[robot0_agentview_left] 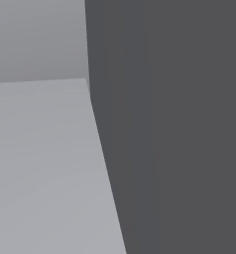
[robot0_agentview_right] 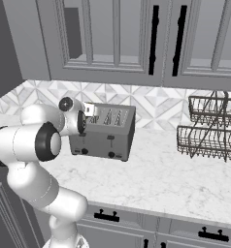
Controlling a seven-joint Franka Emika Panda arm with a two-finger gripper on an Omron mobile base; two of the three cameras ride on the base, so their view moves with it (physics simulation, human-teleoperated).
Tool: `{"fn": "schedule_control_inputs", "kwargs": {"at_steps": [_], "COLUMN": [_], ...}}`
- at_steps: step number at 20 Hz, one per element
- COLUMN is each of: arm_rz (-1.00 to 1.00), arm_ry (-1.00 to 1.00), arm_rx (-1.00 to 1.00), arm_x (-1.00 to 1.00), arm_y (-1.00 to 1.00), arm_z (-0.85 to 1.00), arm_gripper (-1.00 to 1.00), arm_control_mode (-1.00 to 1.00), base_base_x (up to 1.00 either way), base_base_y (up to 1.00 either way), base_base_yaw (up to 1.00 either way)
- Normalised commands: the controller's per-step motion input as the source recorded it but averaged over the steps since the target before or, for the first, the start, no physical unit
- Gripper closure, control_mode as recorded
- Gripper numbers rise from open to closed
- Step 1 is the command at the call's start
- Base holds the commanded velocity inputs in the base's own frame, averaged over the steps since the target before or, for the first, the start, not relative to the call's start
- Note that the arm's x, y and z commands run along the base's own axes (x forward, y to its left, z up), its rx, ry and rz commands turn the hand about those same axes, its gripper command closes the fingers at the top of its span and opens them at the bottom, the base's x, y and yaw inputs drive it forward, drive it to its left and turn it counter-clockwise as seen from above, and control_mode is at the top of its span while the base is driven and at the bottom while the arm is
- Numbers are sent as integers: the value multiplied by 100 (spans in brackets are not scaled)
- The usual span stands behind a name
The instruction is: Start the toaster. Once the lever pops up, take the bread to the plate on the dining counter.
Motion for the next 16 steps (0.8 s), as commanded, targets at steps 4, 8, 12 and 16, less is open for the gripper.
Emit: {"fn": "schedule_control_inputs", "kwargs": {"at_steps": [4, 8, 12, 16], "arm_rz": [0, 0, 0, 0], "arm_ry": [0, 0, 0, 0], "arm_rx": [0, 0, 0, 0], "arm_x": [0, 0, 0, 0], "arm_y": [0, 0, 0, 0], "arm_z": [0, 0, 0, 0], "arm_gripper": [100, 100, 100, 100], "arm_control_mode": [-100, -100, -100, -100], "base_base_x": [0, 0, 0, 0], "base_base_y": [0, 0, 0, 0], "base_base_yaw": [0, 0, 0, 0]}}
